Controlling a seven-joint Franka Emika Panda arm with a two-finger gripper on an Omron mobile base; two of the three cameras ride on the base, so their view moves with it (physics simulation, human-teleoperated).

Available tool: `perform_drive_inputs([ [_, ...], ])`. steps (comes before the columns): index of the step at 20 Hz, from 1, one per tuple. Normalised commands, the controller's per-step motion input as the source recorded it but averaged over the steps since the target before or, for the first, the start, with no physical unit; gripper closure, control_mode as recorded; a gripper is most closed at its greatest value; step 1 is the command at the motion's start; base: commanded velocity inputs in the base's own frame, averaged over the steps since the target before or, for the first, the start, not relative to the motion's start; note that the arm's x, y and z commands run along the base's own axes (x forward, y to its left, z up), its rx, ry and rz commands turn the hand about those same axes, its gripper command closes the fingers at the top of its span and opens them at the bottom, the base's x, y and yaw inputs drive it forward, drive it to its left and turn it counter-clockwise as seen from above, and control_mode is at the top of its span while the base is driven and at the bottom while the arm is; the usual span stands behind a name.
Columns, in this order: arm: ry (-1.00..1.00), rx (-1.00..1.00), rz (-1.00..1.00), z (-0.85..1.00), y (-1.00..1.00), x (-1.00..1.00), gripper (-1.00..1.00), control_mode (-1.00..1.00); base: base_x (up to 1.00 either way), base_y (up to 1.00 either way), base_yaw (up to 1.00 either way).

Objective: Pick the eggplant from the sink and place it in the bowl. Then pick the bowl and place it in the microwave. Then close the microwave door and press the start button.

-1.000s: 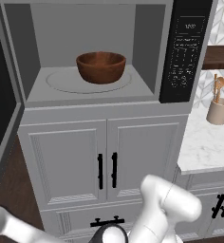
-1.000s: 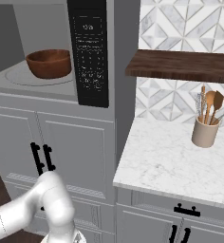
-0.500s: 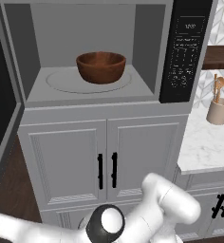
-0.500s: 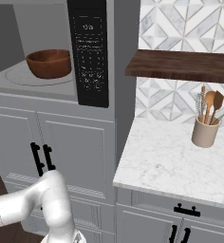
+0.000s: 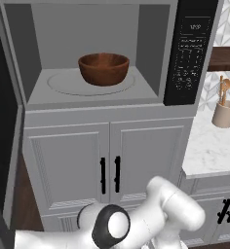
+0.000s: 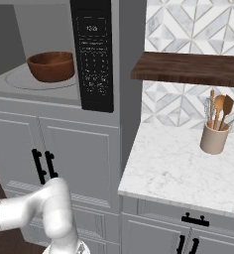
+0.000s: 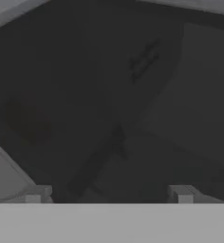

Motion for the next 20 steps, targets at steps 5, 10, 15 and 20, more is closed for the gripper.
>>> perform_drive_inputs([
  [5, 0.18, 0.29, 0.0, 0.22, -0.99, 0.08, -1.0, -1.0, 0.0, 0.0, 0.0],
  [10, 0.44, 0.34, 0.04, 0.13, -1.0, 0.43, -1.0, -1.0, 0.0, 0.0, 0.0],
  [15, 0.49, 0.26, 0.2, 0.02, -0.96, 0.33, -1.0, -1.0, 0.0, 0.0, 0.0],
  [20, 0.5, 0.19, 0.27, 0.02, -0.84, 0.4, -1.0, -1.0, 0.0, 0.0, 0.0],
])
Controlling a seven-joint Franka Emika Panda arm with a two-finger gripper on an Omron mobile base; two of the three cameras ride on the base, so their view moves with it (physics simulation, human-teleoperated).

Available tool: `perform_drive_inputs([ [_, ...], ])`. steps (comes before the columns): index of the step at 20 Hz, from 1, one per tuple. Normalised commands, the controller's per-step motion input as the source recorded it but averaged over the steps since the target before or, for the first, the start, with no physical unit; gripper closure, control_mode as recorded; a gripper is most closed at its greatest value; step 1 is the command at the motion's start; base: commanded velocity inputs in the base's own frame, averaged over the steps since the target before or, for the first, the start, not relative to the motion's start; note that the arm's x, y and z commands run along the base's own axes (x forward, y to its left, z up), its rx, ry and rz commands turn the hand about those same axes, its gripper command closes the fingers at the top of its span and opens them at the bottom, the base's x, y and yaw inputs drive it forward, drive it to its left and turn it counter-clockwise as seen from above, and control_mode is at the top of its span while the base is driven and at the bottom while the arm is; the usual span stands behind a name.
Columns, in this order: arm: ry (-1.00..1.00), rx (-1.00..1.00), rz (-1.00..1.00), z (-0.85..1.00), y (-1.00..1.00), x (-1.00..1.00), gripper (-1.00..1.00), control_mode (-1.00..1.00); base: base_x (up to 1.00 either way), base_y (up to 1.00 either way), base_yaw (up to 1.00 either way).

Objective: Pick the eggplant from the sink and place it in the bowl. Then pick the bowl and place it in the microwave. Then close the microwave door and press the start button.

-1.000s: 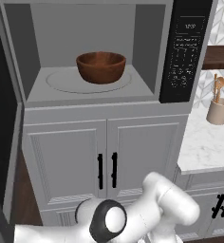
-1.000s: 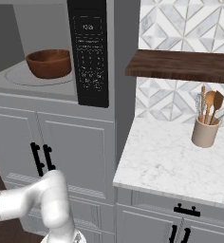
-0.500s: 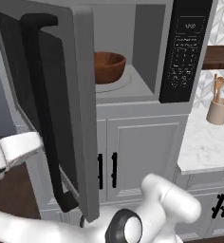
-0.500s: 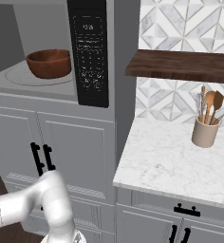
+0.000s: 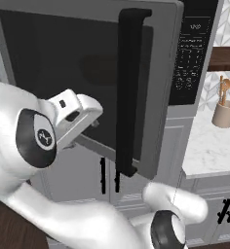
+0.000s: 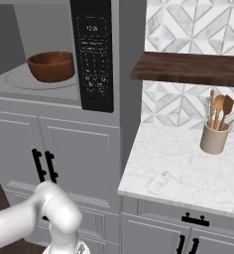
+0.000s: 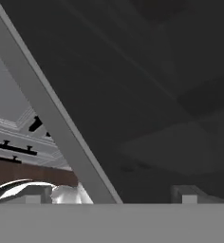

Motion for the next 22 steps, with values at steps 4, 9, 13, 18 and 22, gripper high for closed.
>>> perform_drive_inputs([
  [4, 0.37, 0.18, 0.3, 0.03, -0.81, 0.63, -1.0, -1.0, 0.0, 0.0, 0.0],
  [9, 0.11, 0.12, 0.33, 0.0, -0.75, 0.71, -1.0, -1.0, 0.0, 0.0, 0.0],
  [13, -0.03, 0.01, 0.26, 0.0, -0.58, 0.78, -1.0, -1.0, 0.0, 0.0, 0.0],
  [18, -0.13, 0.0, 0.19, 0.0, -0.39, 0.77, -1.0, -1.0, 0.0, 0.0, 0.0],
  [22, -0.14, 0.0, 0.16, 0.0, -0.27, 0.74, -1.0, -1.0, 0.0, 0.0, 0.0],
])
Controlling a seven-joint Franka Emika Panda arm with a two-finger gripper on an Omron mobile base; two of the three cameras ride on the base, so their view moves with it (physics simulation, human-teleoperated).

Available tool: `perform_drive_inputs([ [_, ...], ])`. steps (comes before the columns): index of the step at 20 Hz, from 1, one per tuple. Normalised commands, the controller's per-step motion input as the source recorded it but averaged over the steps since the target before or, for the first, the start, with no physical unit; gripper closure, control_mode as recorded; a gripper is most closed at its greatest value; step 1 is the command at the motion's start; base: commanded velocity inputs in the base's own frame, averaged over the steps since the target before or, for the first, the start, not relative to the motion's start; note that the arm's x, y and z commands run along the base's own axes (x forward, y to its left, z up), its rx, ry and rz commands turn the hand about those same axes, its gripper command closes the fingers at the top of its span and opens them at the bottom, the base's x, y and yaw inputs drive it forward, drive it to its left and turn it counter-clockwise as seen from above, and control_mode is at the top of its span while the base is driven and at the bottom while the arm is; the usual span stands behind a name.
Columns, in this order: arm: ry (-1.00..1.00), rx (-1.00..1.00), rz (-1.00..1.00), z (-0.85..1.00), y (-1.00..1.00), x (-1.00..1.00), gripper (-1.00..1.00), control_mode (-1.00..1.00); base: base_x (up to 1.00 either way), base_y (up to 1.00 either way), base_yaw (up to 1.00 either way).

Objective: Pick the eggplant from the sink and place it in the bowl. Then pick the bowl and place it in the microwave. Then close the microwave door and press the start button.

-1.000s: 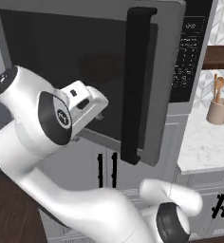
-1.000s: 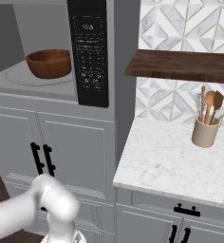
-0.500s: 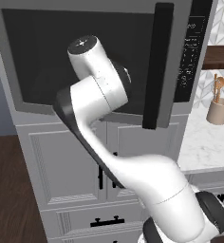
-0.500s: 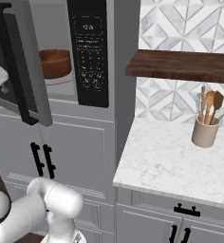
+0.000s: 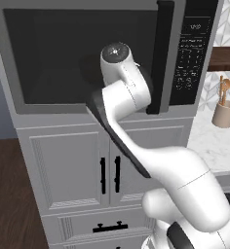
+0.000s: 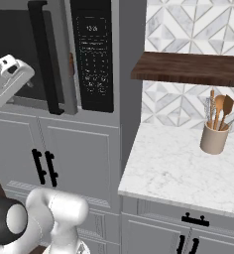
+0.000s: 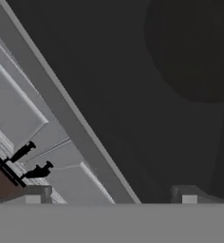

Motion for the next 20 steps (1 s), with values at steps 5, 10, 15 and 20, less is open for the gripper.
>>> perform_drive_inputs([
  [5, -0.14, 0.0, 0.14, 0.0, -0.24, 0.59, -1.0, -1.0, 0.0, 0.0, 0.0],
  [10, -0.14, 0.0, 0.14, 0.0, -0.23, 0.54, -1.0, -1.0, 0.0, 0.0, 0.0],
  [15, -0.12, 0.0, 0.13, -0.12, -0.18, 0.46, -1.0, -1.0, 0.0, 0.0, 0.0],
  [20, -0.04, 0.0, 0.08, -0.05, -0.01, -0.24, -1.0, -1.0, 0.0, 0.0, 0.0],
])
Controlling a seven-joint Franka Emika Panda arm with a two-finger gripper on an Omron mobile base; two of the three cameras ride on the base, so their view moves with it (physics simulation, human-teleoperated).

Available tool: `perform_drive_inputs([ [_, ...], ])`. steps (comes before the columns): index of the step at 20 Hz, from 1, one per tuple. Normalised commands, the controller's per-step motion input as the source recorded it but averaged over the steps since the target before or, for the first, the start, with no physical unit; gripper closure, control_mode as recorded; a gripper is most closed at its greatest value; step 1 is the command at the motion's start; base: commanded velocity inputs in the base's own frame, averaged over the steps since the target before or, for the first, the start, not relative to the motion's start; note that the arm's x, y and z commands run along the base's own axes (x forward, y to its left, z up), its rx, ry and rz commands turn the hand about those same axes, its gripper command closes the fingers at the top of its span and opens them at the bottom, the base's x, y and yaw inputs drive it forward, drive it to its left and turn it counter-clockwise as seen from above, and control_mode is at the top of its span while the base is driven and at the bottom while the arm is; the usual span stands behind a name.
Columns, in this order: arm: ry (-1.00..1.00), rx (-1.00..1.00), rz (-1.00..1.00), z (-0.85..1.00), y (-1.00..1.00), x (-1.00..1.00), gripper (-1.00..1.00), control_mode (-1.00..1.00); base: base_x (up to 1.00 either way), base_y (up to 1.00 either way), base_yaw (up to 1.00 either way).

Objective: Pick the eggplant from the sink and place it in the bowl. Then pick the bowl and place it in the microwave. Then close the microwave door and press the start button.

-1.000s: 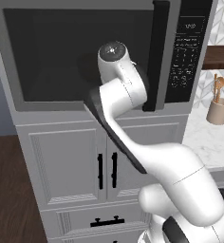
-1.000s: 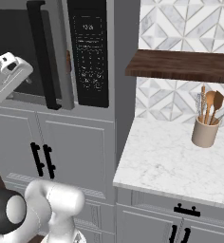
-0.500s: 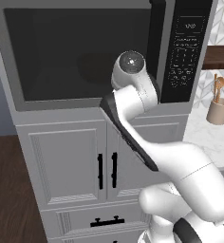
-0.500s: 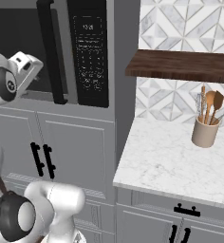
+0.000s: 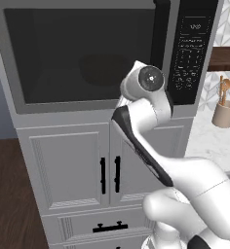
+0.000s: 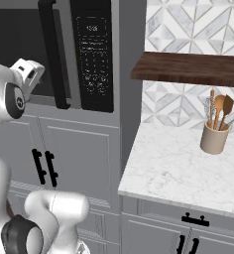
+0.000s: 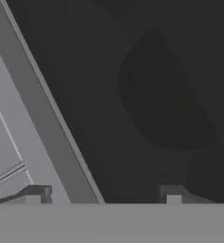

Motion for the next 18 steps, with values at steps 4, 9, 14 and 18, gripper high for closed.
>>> perform_drive_inputs([
  [4, -0.02, 0.0, 0.05, 0.0, 0.04, -1.0, -1.0, -1.0, 0.0, 0.0, 0.0],
  [9, -0.07, 0.02, 0.04, 0.13, -0.08, -1.0, -1.0, -1.0, 0.0, 0.0, 0.0],
  [14, -0.11, 0.1, 0.01, 0.4, -0.5, -1.0, -1.0, -1.0, 0.0, 0.0, 0.0],
  [18, -0.05, 0.19, 0.01, 0.34, -0.81, -1.0, -1.0, -1.0, 0.0, 0.0, 0.0],
])
